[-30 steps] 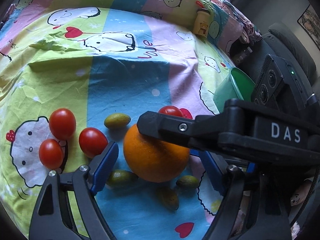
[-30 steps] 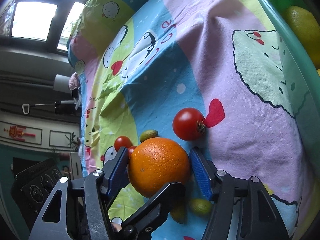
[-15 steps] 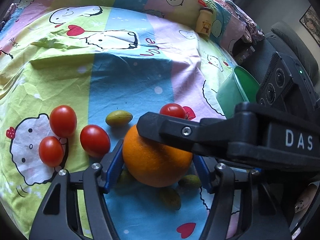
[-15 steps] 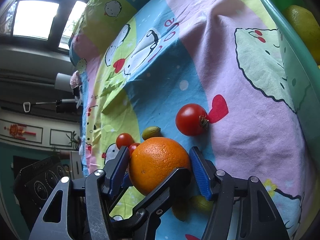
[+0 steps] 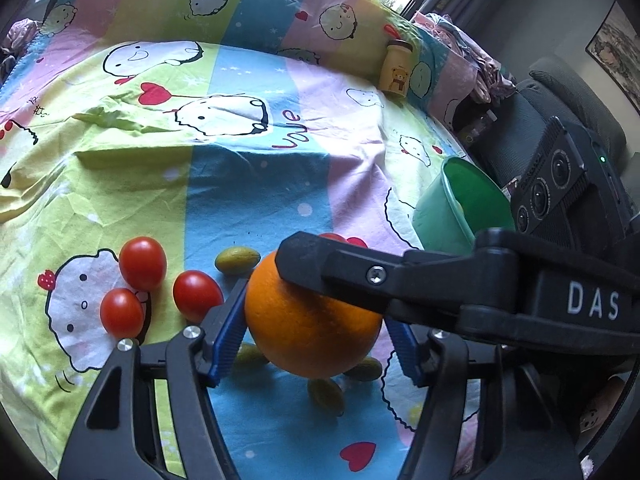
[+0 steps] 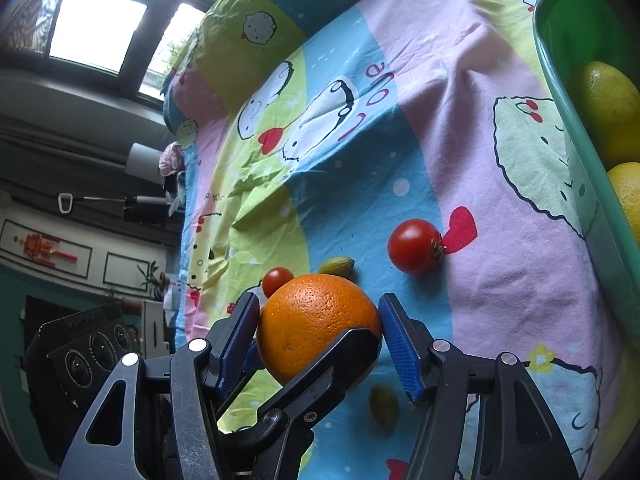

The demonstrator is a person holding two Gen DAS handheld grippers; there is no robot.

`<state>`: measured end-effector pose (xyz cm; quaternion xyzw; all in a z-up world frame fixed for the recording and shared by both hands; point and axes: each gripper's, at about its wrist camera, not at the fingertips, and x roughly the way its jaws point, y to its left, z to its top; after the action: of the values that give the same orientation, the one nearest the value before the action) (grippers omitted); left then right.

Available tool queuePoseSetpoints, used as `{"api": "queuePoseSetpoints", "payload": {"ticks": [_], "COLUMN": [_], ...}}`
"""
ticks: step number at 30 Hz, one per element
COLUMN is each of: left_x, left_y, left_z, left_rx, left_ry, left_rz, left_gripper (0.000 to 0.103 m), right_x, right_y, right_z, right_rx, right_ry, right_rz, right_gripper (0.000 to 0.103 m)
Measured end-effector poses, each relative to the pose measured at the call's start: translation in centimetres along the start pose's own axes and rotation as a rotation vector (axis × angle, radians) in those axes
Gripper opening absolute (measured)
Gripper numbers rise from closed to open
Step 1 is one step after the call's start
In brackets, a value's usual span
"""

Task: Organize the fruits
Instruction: 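Lift the orange with the right gripper and carry it to the basin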

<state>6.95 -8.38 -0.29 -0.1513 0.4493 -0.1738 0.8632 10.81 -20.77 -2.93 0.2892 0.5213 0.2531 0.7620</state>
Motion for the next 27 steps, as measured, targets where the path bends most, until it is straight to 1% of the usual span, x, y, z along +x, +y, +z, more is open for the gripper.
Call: {"api": "queuePoseSetpoints", "payload": {"ticks": [5, 14, 27], "left_x": [-0.3, -0.9, -1.4], "left_y": [-0.9, -2.3, -4.9], "left_z": [0.1, 0.5, 1.6], "left_rx": [0.03, 0.071, 0.148], "left_ry": [-0.019, -0.056, -0.092], "left_rz": [0.015, 0.017, 0.01], "left_gripper": [0.063, 0.063, 0.063], "right_x": [-0.6, -2.0, -4.9], "right_y": [0.5, 0.7, 0.6], "right_z": [-0.1, 0.0, 0.1], "right_rx": [-0.022, -0.02, -0.025], "right_ry": [-0.022, -0.057, -0.137], "right_rz": [-0.017, 0.009, 0.039], "right_gripper": [0.065, 0.065, 0.065]}}
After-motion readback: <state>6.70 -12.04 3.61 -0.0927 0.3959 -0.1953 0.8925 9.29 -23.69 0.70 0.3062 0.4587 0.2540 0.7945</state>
